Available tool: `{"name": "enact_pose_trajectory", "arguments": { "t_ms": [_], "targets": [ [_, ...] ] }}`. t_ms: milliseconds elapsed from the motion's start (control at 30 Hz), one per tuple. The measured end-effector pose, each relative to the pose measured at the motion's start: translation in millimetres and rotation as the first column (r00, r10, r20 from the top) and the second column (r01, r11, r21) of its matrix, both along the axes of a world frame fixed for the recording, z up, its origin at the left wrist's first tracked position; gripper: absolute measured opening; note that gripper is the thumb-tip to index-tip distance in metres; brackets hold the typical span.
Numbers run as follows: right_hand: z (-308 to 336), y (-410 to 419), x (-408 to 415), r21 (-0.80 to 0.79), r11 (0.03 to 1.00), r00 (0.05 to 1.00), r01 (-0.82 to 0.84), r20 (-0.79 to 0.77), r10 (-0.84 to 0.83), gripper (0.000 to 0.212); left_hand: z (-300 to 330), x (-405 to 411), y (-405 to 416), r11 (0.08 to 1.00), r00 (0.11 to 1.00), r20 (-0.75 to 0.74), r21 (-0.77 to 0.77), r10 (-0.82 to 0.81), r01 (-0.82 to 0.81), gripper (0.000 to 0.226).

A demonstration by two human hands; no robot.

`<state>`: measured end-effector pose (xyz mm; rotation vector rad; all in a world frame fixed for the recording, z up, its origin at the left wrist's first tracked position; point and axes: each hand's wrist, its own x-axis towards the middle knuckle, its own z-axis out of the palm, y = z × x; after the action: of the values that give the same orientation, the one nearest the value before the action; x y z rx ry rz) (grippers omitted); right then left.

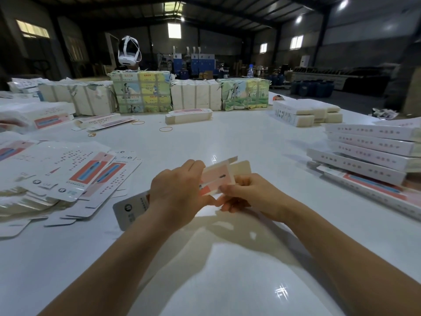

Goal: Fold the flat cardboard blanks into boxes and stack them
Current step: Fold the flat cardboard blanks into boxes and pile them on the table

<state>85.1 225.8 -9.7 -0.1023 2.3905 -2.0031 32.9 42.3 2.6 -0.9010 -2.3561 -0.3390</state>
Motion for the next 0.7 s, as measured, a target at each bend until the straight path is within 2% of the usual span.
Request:
{"name": "enact_pose_trajectory", "arguments": {
  "t_ms": [167,200,267,333,400,500,567,700],
  "targets": [
    [1.7,-1.0,2.4,0.036,0.998,0.997,0.058,-0.05,-0.056,0.009,-7.0,-7.5,-3.3,0.999,0.967,0.255,-0.029,-0.009,0.017,0.082],
    [3.0,-1.6,2.2,0.02,0.995,0.993,0.094,-0.078,-0.092,0.008,-7.3,-8.4,-4.5,1.0,0.949,0.314,-0.006,-0.022,0.025,0.086],
    [4.1,-3.7,1.0,-0.062,0.972,0.959,0.227,-0.161,-0.234,0.018,-7.6,-9.6,-7.0,0.997,0.915,0.401,0.069,-0.051,0.025,0.087],
    [2.4,-6.6,0.9,-0.131,0.905,0.87,0.405,-0.251,-0.425,0.027,-7.6,-10.5,-8.2,0.992,0.907,0.418,0.124,-0.054,0.002,0.077],
    [-0.6,-10.7,1.9,-0.156,0.85,0.792,0.503,-0.311,-0.526,0.023,-7.2,-10.0,-7.6,0.988,0.913,0.406,0.152,-0.042,-0.022,0.065],
    [-6.0,-18.6,2.3,-0.168,0.833,0.761,0.527,-0.343,-0.551,0.012,-7.0,-8.5,-5.0,0.984,0.911,0.411,0.172,-0.029,-0.047,0.058],
    [-8.2,-23.4,1.7,-0.152,0.828,0.747,0.54,-0.367,-0.555,0.018,-7.4,-8.3,-3.1,0.983,0.914,0.406,0.172,-0.017,-0.058,0.059],
    [-8.7,-28.2,3.5,0.001,0.841,0.756,0.541,-0.439,-0.485,0.024,-9.6,-6.2,0.2,0.988,0.923,0.383,0.149,-0.024,-0.036,0.061]
  ]
}}
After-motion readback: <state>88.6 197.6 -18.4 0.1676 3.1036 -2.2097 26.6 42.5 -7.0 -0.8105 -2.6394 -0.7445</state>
